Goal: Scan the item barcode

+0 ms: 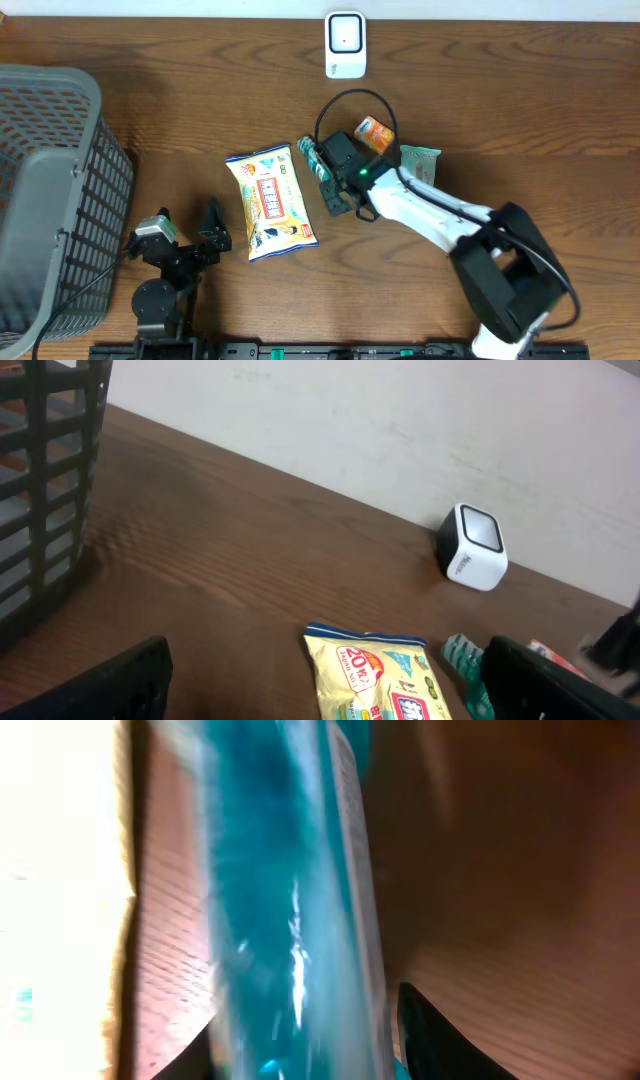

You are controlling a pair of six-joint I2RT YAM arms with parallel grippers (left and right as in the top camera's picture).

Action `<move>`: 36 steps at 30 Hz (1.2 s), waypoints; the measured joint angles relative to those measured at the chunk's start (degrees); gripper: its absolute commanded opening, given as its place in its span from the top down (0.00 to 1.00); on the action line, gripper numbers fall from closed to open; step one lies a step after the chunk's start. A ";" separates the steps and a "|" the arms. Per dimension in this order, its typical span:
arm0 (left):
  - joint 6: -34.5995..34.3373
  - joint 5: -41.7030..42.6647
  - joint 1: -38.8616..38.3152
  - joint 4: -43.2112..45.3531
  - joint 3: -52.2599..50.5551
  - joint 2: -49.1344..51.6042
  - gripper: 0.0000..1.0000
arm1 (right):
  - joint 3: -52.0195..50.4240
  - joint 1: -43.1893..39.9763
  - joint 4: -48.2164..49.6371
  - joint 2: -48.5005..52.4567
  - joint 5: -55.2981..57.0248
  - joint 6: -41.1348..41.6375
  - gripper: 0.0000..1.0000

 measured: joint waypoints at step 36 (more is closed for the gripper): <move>0.00 0.00 0.00 0.00 0.00 0.00 0.03 | -0.31 -0.09 -4.11 -5.46 1.86 -0.33 0.99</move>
